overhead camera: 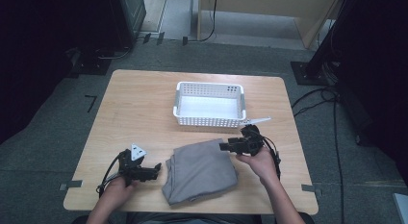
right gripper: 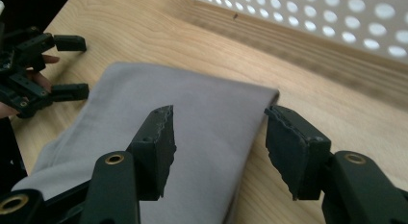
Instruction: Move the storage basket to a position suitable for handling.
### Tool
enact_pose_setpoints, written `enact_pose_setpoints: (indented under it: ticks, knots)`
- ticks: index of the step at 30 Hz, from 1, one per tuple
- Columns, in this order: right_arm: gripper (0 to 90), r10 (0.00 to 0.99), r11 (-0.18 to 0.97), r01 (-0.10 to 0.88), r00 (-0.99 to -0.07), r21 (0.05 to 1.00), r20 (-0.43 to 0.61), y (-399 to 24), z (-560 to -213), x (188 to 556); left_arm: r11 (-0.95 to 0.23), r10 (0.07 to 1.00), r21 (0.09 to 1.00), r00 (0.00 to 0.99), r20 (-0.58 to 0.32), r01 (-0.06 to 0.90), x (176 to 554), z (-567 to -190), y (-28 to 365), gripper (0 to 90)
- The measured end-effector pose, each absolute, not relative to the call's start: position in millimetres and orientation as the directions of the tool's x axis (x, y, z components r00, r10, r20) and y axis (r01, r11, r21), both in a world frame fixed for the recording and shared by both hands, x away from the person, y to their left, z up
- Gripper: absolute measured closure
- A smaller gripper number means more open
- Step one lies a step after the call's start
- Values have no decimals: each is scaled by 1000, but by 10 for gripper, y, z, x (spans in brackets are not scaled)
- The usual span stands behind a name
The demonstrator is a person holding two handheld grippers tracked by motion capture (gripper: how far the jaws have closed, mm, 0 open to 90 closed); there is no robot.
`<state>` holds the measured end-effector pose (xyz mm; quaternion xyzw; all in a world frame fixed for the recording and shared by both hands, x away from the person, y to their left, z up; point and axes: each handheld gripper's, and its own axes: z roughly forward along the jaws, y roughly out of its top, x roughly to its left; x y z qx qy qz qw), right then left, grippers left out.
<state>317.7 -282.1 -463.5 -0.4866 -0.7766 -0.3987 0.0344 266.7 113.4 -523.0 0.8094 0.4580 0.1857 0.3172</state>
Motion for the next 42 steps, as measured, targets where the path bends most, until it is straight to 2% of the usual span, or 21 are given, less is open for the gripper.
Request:
enact_pose_setpoints:
  ticks: [10, 13, 19, 29, 32, 38, 42]
  knots:
    - [397, 750, 224, 800, -506, 557, 426, -2851, -4755, 3051, -379, 859, 684, 511, 10, 624, 2668, -5230, 1134, 0]
    - [347, 751, 218, 819, -488, 531, 444, -2836, -4840, 2998, -377, 860, 684, 511, 8, 624, 2668, -5230, 1132, 0]
    - [318, 757, 250, 821, -496, 513, 426, -2777, -4925, 2942, -379, 859, 684, 512, 9, 623, 2670, -5230, 1133, 0]
    - [328, 756, 253, 843, -479, 476, 447, -2555, -5010, 2955, -379, 859, 684, 512, 9, 624, 2671, -5230, 1132, 0]
    - [354, 773, 263, 833, -484, 487, 410, -2483, -5003, 2936, -379, 859, 684, 512, 9, 623, 2671, -5230, 1132, 0]
    - [568, 811, 282, 814, -485, 507, 328, -2392, -4997, 2887, -379, 859, 684, 512, 10, 623, 2670, -5231, 1132, 0]
    - [653, 805, 287, 818, -488, 498, 337, -2403, -5002, 2908, -378, 859, 684, 511, 9, 624, 2670, -5231, 1131, 0]
